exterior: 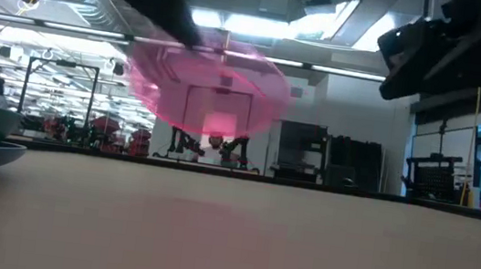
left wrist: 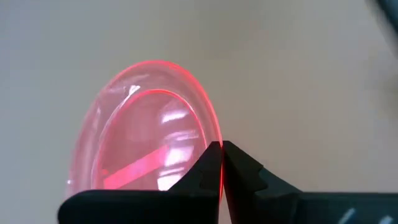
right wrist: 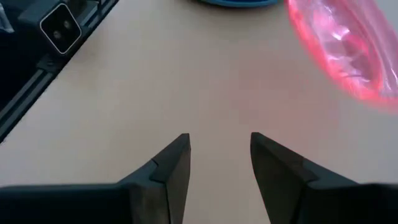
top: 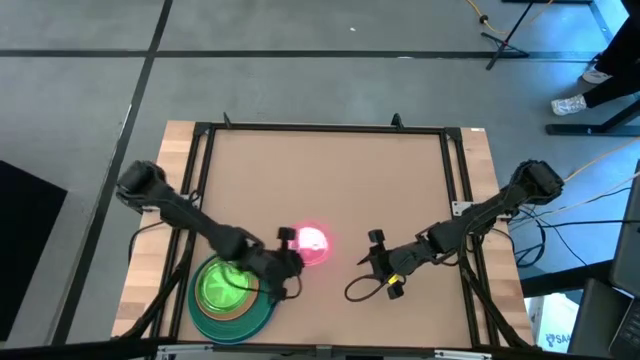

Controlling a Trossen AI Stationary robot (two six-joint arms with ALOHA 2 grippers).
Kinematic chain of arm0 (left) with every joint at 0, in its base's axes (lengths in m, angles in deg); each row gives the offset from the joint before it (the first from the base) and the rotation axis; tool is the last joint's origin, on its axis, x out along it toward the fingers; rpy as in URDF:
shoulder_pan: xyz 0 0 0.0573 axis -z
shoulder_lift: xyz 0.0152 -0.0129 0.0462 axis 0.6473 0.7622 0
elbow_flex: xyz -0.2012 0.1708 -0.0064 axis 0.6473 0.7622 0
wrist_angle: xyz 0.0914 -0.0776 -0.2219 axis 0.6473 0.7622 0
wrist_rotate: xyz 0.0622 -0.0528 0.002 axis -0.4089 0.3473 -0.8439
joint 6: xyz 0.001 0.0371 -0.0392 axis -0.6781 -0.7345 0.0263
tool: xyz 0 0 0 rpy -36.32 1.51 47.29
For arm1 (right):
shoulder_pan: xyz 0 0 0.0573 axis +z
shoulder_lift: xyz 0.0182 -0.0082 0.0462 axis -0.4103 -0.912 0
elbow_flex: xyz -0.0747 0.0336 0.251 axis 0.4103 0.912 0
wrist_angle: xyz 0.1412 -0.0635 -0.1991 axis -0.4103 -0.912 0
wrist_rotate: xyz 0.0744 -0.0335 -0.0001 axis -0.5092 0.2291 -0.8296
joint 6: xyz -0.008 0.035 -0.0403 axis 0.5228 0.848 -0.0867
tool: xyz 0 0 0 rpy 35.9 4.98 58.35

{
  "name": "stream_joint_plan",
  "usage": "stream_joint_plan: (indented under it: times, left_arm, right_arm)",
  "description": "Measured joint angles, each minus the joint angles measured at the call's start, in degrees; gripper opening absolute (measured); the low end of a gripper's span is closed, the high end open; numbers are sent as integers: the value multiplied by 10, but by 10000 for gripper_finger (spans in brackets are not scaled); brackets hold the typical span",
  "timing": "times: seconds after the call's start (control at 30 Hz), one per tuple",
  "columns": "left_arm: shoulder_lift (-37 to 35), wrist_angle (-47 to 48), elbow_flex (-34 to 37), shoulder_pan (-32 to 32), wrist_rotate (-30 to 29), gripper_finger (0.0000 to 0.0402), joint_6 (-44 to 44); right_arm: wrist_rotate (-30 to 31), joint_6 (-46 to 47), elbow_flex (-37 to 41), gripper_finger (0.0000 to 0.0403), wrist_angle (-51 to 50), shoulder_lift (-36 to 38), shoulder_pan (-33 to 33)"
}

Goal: Stack plastic plates
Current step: Stack the pink plate on top of the light green plate

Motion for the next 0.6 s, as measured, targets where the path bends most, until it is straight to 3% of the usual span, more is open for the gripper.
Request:
stream_joint_plan:
  times: [0.3,0.6]
  left_arm:
    - [-117,171,-9,130,50,2,351]
    - [-133,291,-9,249,87,1,689]
  right_arm:
    - [-1,3,1,159,-6,-1,0]
    - [0,-1,1,159,-4,-3,0]
